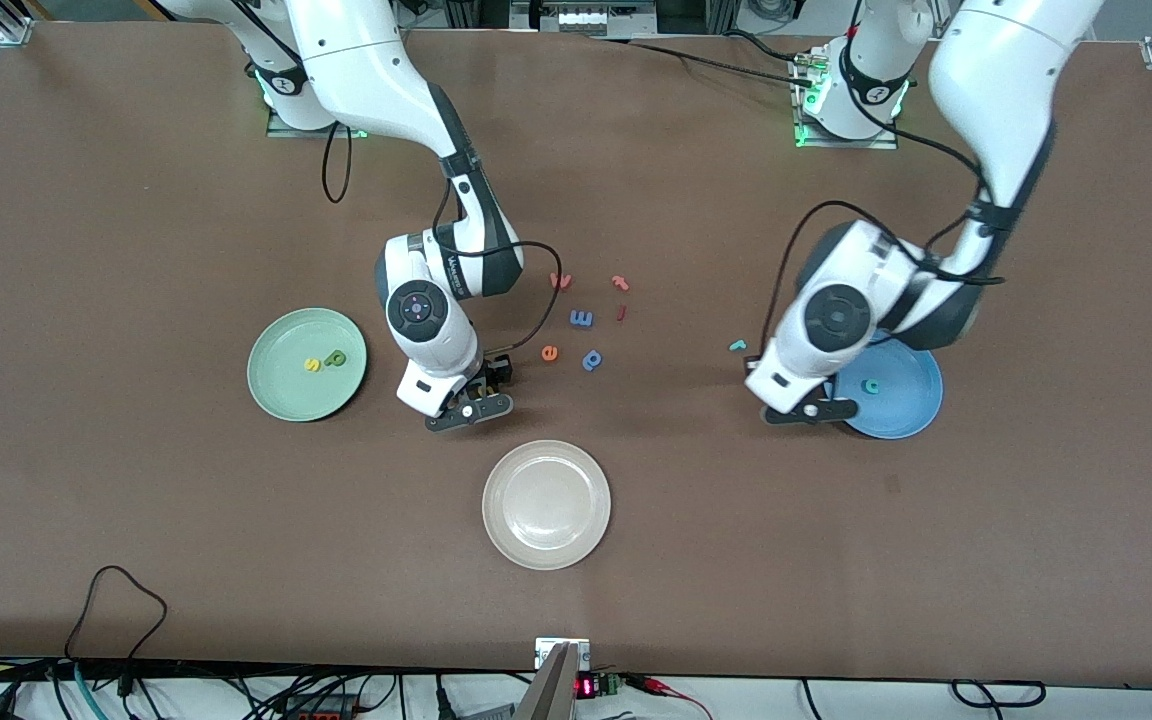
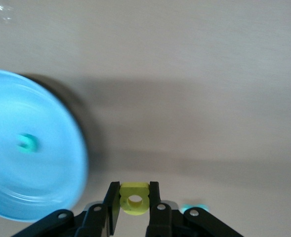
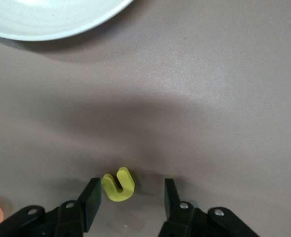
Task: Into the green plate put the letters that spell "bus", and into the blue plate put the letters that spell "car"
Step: 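Carry the yellow letter over the blue plate while the right gripper reaches u, then carry the yellow u to the green plate while the left gripper reaches cyan piece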
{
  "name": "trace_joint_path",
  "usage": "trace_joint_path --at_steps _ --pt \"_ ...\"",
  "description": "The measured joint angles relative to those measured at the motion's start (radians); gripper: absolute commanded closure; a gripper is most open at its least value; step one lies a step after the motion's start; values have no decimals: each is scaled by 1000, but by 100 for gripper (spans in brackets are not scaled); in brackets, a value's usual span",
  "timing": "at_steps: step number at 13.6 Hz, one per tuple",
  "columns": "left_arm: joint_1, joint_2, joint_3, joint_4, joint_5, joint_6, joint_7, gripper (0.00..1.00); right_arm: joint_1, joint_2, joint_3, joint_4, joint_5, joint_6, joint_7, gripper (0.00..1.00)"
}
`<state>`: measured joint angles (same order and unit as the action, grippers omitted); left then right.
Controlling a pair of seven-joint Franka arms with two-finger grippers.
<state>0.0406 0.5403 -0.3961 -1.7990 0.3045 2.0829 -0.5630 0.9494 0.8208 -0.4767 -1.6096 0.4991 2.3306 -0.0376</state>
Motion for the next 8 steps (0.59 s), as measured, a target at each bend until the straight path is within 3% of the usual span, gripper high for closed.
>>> trace_joint_path --at_steps 6,7,8 --pt "160 0 5 -5 0 -23 223 89 0 0 2 2 1 1 -2 49" --pt "177 1 6 -10 1 -24 234 89 0 0 5 2 1 1 -3 55" --pt "190 4 6 -16 2 -24 240 84 0 0 8 3 1 1 -3 56"
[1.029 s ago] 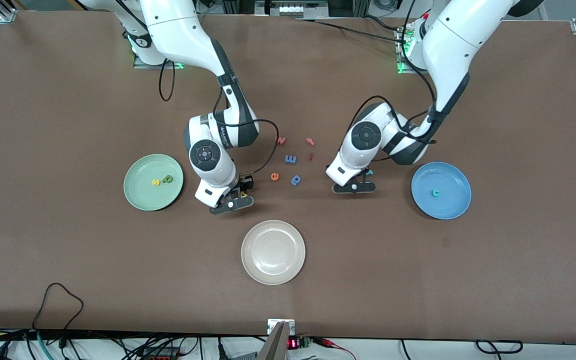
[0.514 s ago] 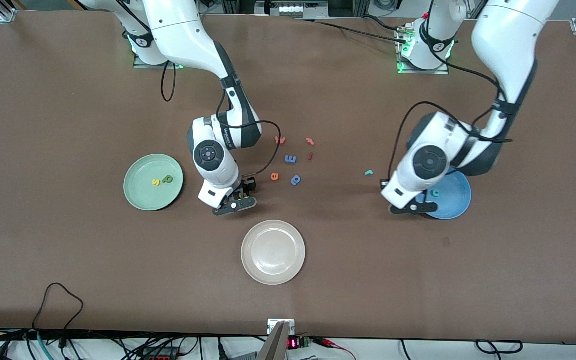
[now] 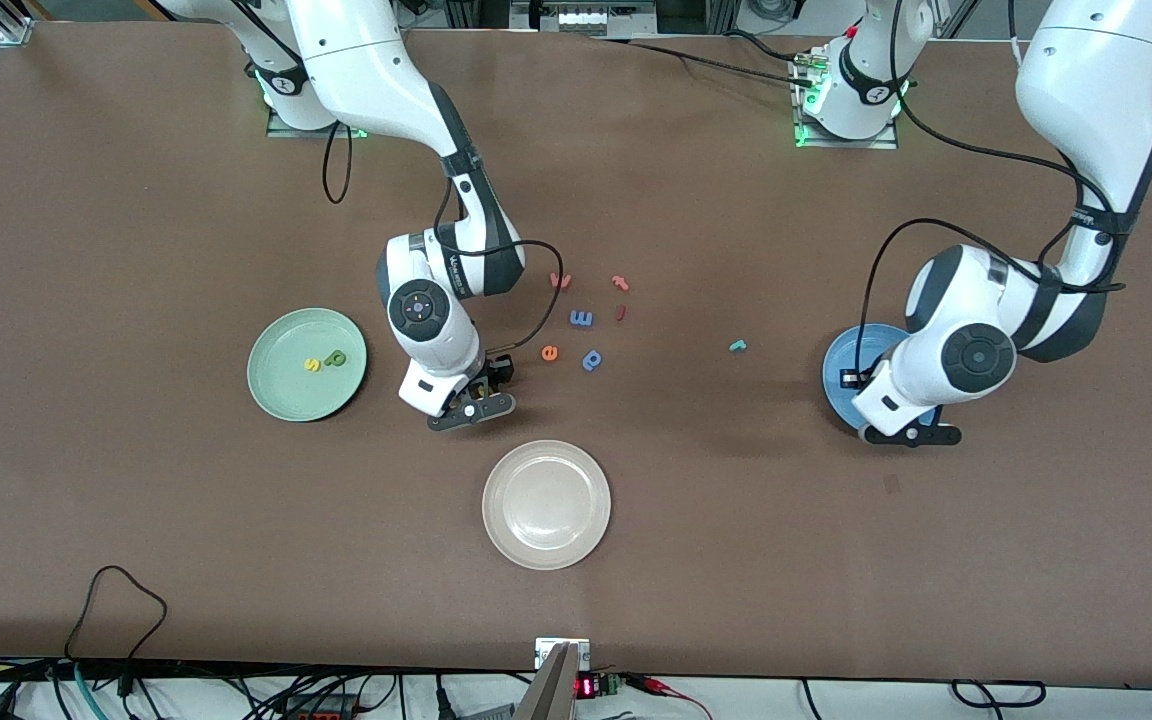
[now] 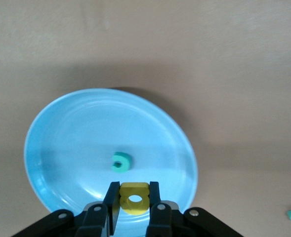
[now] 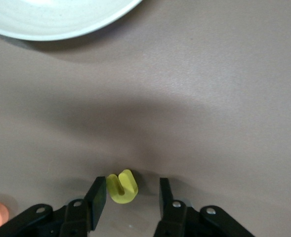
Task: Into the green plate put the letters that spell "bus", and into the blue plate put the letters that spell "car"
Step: 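Carry the yellow u to the green plate while the left gripper reaches cyan piece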
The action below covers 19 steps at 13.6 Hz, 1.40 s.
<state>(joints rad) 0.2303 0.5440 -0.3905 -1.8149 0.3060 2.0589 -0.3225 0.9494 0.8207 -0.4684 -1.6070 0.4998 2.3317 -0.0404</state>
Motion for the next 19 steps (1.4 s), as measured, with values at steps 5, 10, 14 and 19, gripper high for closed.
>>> trace_joint_path --at_steps 5,10,14,19 --pt "8 10 -2 -27 1 0 3 0 0 5 7 0 0 0 0 62" --pt "8 10 -29 -18 1 -1 1 0 -1 5 6 1 0 0 -2 78" --pt "4 9 -137 -7 1 -37 -117 0 -1 -5 -5 9 0 -25 -2 86" --pt "-12 19 -218 -75 1 46 -321 0 3 -108 -228 -47 -7 -252 -74 85"
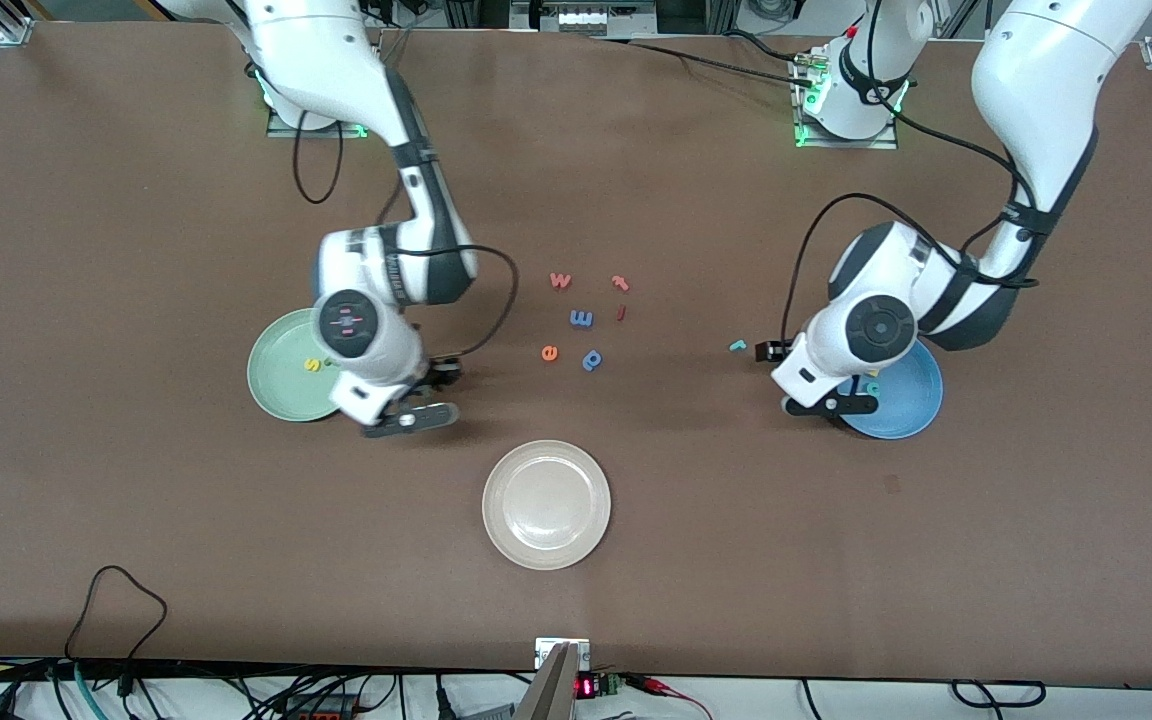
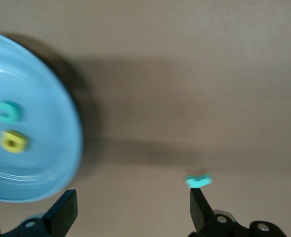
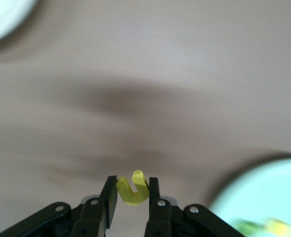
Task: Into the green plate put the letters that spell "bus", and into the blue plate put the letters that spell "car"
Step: 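Carry the yellow u to the green plate while the left gripper reaches cyan piece, then release the yellow u on the green plate while the left gripper grasps cyan piece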
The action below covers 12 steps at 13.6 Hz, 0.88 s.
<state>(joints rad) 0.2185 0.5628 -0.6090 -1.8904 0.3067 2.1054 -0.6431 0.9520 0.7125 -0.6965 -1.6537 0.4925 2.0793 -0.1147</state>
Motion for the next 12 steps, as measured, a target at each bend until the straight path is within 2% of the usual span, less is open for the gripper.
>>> trace_joint_path --at_steps 3,4,5,9,12 --pt "-19 6 -18 -126 0 212 -86 8 10 -32 -143 -118 0 -20 -160 84" --pt "-27 8 -19 -154 3 248 -87 12 13 -32 -177 -157 0 -17 -211 84" --pt "-41 9 -20 -169 17 262 -87 12 14 -32 -202 -191 0 -12 -254 83" --pt "-101 9 -21 -176 153 267 -70 10 15 -32 -243 -300 1 79 -312 81" --pt "-95 9 -19 -176 166 264 105 10 15 -31 -242 -358 21 143 -312 81"
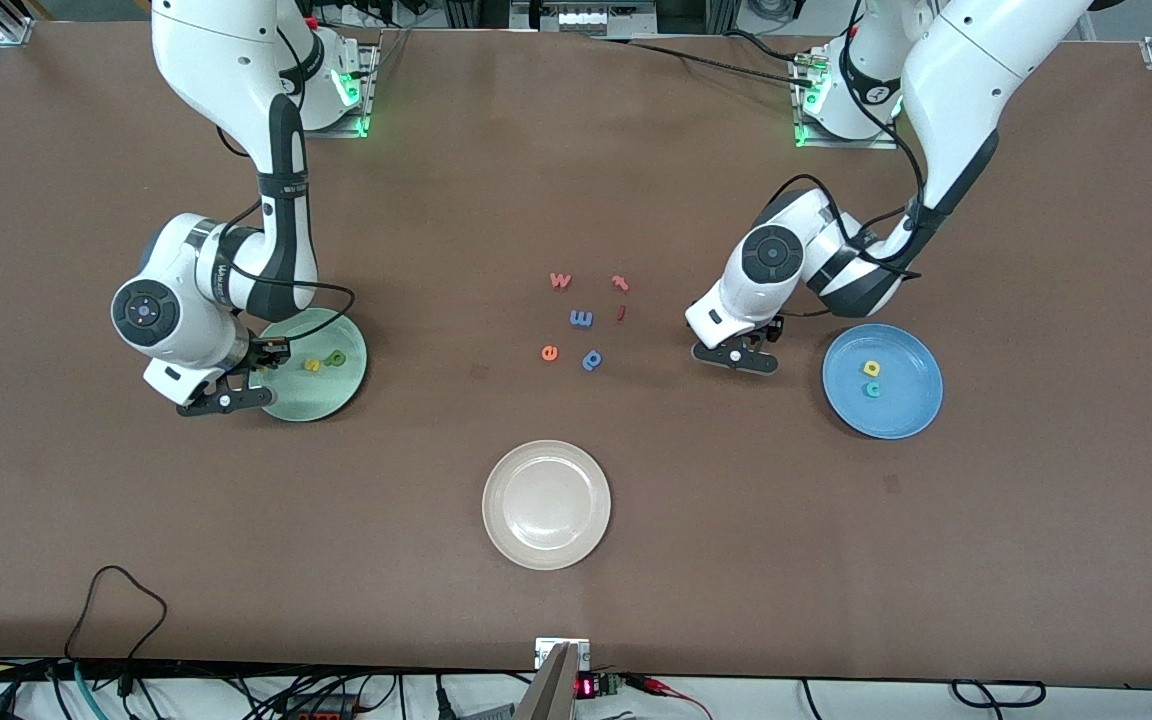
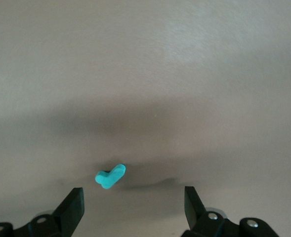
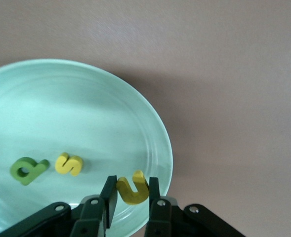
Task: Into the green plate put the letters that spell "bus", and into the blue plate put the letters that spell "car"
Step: 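Release the yellow u on the green plate while the left gripper grasps cyan piece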
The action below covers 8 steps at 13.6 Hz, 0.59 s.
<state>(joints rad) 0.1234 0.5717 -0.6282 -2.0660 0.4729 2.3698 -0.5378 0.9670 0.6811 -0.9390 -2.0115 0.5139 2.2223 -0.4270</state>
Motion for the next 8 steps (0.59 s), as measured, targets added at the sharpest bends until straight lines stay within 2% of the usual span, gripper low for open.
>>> trace_joint_path --at_steps 3,5,6,7,8 --pt "-16 0 -1 -7 17 -4 80 10 0 1 7 -10 62 2 0 81" --pt "-57 0 -2 -16 103 -6 79 11 0 3 21 -10 88 3 0 81" --pt "-69 0 -2 -21 136 -8 78 12 0 5 25 -10 95 6 0 78" --pt "-70 0 -2 -25 157 -8 83 15 0 7 27 -10 109 8 0 31" --pt "-68 0 0 -26 164 -9 103 17 0 9 29 -10 132 9 0 0"
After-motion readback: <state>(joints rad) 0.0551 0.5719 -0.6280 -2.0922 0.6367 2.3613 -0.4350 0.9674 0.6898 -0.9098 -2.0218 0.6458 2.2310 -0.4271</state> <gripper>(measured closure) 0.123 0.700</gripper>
